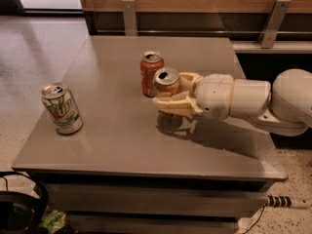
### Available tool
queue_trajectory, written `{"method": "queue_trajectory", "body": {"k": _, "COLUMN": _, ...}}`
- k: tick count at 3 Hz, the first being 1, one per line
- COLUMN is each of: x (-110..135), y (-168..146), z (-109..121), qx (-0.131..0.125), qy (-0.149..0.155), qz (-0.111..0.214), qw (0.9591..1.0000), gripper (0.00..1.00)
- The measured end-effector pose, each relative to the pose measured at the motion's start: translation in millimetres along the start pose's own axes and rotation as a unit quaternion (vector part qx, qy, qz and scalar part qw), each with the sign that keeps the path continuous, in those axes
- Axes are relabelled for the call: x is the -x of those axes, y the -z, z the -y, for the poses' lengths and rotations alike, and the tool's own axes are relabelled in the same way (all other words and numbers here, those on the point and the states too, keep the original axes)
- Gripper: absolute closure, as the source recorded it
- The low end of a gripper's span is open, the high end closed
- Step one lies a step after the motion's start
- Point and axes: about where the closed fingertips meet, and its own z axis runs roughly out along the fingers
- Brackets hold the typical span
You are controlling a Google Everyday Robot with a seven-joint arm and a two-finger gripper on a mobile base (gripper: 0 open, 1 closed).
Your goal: Move orange can near 7up can
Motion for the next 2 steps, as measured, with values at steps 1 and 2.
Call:
{"method": "queue_trajectory", "body": {"k": 1, "x": -12.7, "y": -27.5, "z": -13.0, "qx": 0.043, "qy": -0.029, "qz": 0.013, "qw": 0.9986, "gripper": 1.0}}
{"method": "queue_trajectory", "body": {"k": 2, "x": -19.5, "y": -59.5, "z": -29.9, "qx": 0.097, "qy": -0.063, "qz": 0.031, "qw": 0.9928, "gripper": 1.0}}
